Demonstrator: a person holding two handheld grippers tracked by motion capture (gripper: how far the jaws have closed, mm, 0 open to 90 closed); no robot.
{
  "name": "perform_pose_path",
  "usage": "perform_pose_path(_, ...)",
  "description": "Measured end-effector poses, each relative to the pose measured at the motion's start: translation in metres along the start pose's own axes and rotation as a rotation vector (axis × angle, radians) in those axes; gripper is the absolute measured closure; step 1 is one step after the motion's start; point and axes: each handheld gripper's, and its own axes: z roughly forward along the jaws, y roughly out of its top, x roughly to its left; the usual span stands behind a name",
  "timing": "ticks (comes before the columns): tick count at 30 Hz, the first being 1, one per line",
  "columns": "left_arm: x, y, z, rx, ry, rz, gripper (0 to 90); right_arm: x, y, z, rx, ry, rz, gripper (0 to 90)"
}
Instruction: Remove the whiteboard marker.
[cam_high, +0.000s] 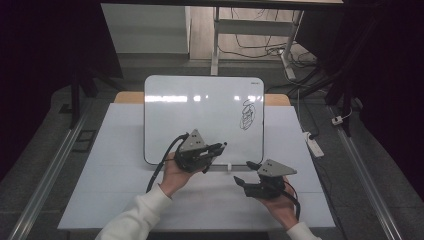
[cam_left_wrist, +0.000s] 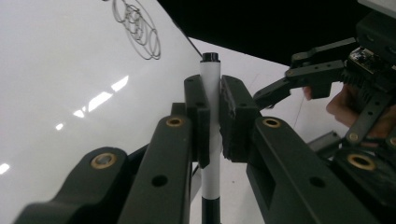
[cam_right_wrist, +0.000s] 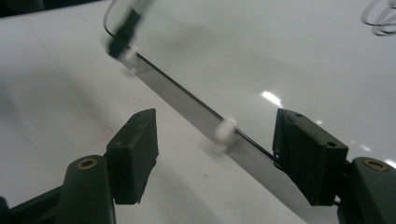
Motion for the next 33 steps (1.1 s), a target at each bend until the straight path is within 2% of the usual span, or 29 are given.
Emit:
perform_pose_path(7,-0.009,0.001,0.009,-0.028,0.003,0.005,81.9,0.011,0.014,0.017,-0.012,0.071,0.062,32.9)
perform_pose_path(13,-0.016,0.001,0.015,-0.035,0.001,0.018,81.9,0.017,0.020,0.025,0.004,0.080,0.094,40.2)
perform_pose_path(15,-0.019,0.000,0.017,-0.035,0.000,0.036,81.9,0.017,0.021,0.027,0.008,0.071,0.116,42.9)
perform_pose_path(17,-0.020,0.000,0.018,-0.035,-0.001,0.039,81.9,0.016,0.022,0.028,0.006,0.076,0.131,43.8)
perform_pose_path(18,-0.020,0.000,0.018,-0.034,-0.001,0.041,81.9,0.016,0.023,0.029,0.007,0.087,0.154,45.2)
perform_pose_path(20,-0.021,0.000,0.019,-0.039,-0.001,0.037,81.9,0.017,0.024,0.030,0.007,0.089,0.157,46.0)
perform_pose_path(24,-0.025,0.000,0.020,-0.056,0.012,0.050,81.9,0.020,0.025,0.035,0.014,0.088,0.165,53.0)
perform_pose_path(30,-0.028,-0.001,0.023,-0.067,0.017,0.056,81.9,0.019,0.026,0.038,0.027,0.104,0.212,68.5)
perform_pose_path(33,-0.031,-0.001,0.024,-0.062,0.030,0.077,81.9,0.018,0.026,0.039,0.036,0.106,0.228,70.8)
